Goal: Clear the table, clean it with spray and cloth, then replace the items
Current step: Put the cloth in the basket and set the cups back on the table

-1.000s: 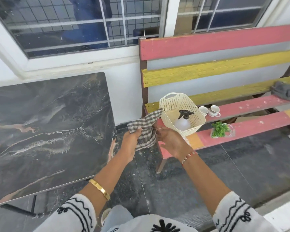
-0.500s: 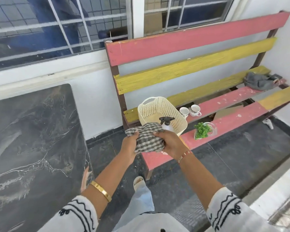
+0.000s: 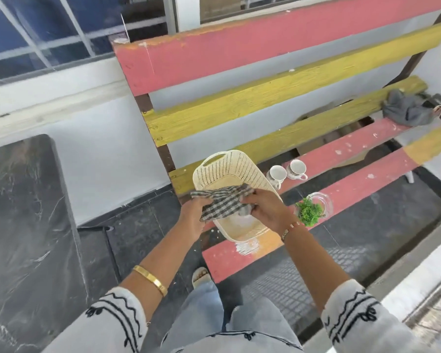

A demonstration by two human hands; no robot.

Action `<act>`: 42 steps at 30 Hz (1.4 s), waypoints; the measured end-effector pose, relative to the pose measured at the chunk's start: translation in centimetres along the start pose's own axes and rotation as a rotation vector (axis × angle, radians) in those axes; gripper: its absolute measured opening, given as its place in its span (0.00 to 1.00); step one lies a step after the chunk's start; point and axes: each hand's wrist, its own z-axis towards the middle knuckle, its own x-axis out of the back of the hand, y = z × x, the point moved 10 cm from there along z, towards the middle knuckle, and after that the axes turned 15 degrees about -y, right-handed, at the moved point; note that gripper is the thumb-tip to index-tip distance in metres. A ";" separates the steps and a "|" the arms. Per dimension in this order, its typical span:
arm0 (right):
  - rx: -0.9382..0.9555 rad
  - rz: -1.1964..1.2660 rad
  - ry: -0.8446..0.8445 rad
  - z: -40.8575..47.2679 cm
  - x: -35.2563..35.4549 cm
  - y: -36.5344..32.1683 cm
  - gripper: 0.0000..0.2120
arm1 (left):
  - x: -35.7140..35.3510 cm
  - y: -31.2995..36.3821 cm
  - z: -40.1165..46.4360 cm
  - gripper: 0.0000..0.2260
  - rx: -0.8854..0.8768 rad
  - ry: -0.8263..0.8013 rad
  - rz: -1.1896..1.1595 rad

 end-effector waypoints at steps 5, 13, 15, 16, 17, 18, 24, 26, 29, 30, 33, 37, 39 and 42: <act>-0.074 -0.168 0.221 3.5 4.6 -2.3 0.09 | -1.9 1.3 3.9 0.11 -0.038 -0.028 0.017; -0.226 -0.823 0.223 11.5 7.7 -5.0 0.20 | -2.2 3.3 10.8 0.25 -0.029 0.235 0.353; -0.231 -0.924 0.171 13.9 8.0 -4.0 0.19 | -1.5 3.1 12.7 0.23 -0.007 0.311 0.410; -0.218 -0.970 0.147 15.1 8.2 -3.4 0.19 | -1.1 2.7 13.7 0.23 0.009 0.336 0.429; -0.219 -1.019 0.119 16.2 8.3 -2.8 0.20 | -0.7 2.3 14.8 0.23 0.020 0.357 0.436; -0.228 -1.068 0.089 17.2 8.5 -2.1 0.22 | -0.3 1.9 15.7 0.22 0.028 0.372 0.450; -0.300 -1.097 -0.057 21.2 10.0 2.0 0.24 | 1.8 -1.4 18.7 0.18 0.060 0.469 0.353; -0.305 -1.044 -0.069 21.5 10.1 2.3 0.26 | 2.1 -1.9 18.7 0.21 0.042 0.493 0.315; -0.282 -0.976 -0.069 20.8 9.7 1.5 0.27 | 2.0 -1.2 17.9 0.24 -0.013 0.517 0.291; -0.273 -0.959 -0.065 20.4 9.5 1.0 0.26 | 1.8 -0.7 17.6 0.25 -0.032 0.517 0.298; -0.230 -0.883 -0.051 18.4 8.6 -0.9 0.24 | 0.0 1.7 16.4 0.25 -0.112 0.484 0.374; -0.148 -0.597 0.085 15.2 9.4 -3.5 0.15 | -4.2 4.9 14.4 0.23 -0.214 0.390 0.458; -0.085 -0.478 0.153 13.3 10.7 -4.8 0.13 | -7.0 5.7 13.6 0.22 -0.262 0.310 0.473; -0.009 -0.381 0.253 10.4 13.5 -6.6 0.13 | -10.8 5.8 12.8 0.21 -0.299 0.205 0.459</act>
